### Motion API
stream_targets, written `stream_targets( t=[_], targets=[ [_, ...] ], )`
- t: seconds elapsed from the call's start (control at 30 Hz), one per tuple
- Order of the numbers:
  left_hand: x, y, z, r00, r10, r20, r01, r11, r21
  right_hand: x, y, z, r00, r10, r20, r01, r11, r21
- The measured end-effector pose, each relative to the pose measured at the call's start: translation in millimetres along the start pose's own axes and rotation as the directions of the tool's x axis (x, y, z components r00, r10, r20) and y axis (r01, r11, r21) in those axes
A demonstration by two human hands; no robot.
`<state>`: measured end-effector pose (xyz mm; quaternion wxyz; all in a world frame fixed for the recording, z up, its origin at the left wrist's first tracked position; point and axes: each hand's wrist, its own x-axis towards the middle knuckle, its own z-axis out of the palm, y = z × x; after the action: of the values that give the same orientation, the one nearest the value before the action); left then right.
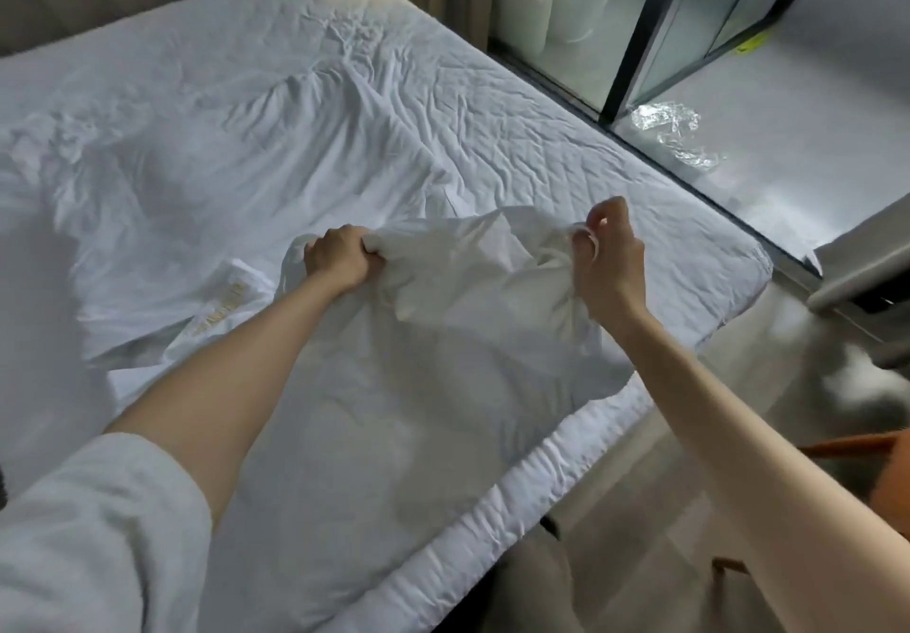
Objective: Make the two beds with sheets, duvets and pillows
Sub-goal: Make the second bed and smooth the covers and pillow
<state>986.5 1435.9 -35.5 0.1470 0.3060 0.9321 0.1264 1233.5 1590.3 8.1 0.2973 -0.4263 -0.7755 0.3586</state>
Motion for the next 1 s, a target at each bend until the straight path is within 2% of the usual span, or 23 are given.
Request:
stream_targets(
  t=[0.17, 0.27, 0.33, 0.43, 0.5, 0.57, 0.6, 0.7, 0.8, 0.9, 1.0],
  targets=[
    [50, -3, -16, 0.981, -0.188, 0.041, 0.186, 0.981, 0.053, 110, -7, 58, 0.983, 0.164, 0.077, -0.174, 0.973, 0.153],
    [81, -17, -7, 0.933, -0.357, -0.044, 0.359, 0.931, 0.063, 158, -3, 94, 0.948, 0.242, 0.209, -0.301, 0.896, 0.327],
    [89, -21, 11, 0.903, -0.402, -0.151, 0.407, 0.913, 0.003, 176, 10, 107, 0.906, 0.244, 0.347, -0.333, 0.916, 0.224],
    [90, -7, 37, 0.943, -0.29, -0.16, 0.269, 0.953, -0.141, 178, 55, 115, 0.803, 0.28, 0.525, -0.325, 0.946, -0.008],
    [89, 7, 56, 0.976, -0.203, -0.077, 0.185, 0.964, -0.194, 169, 90, 117, 0.7, 0.349, 0.624, -0.332, 0.932, -0.149],
    [91, 20, 78, 0.985, -0.157, 0.071, 0.167, 0.97, -0.179, 162, 123, 120, 0.6, 0.425, 0.678, -0.333, 0.903, -0.272],
    [92, 25, 88, 0.978, -0.152, 0.144, 0.177, 0.967, -0.181, 158, 136, 121, 0.572, 0.444, 0.69, -0.317, 0.895, -0.313],
    [102, 36, 122, 0.948, -0.2, 0.249, 0.254, 0.944, -0.21, 151, 159, 131, 0.57, 0.423, 0.704, -0.264, 0.906, -0.331],
    [122, 43, 146, 0.928, -0.269, 0.257, 0.336, 0.903, -0.268, 150, 167, 140, 0.589, 0.339, 0.734, -0.148, 0.938, -0.314],
    [139, 50, 156, 0.948, -0.216, 0.233, 0.272, 0.932, -0.24, 147, 170, 139, 0.591, 0.27, 0.76, -0.086, 0.958, -0.274],
    [138, 67, 150, 0.957, -0.167, 0.238, 0.248, 0.897, -0.366, 143, 166, 135, 0.665, 0.215, 0.715, -0.061, 0.97, -0.236]
  ],
)
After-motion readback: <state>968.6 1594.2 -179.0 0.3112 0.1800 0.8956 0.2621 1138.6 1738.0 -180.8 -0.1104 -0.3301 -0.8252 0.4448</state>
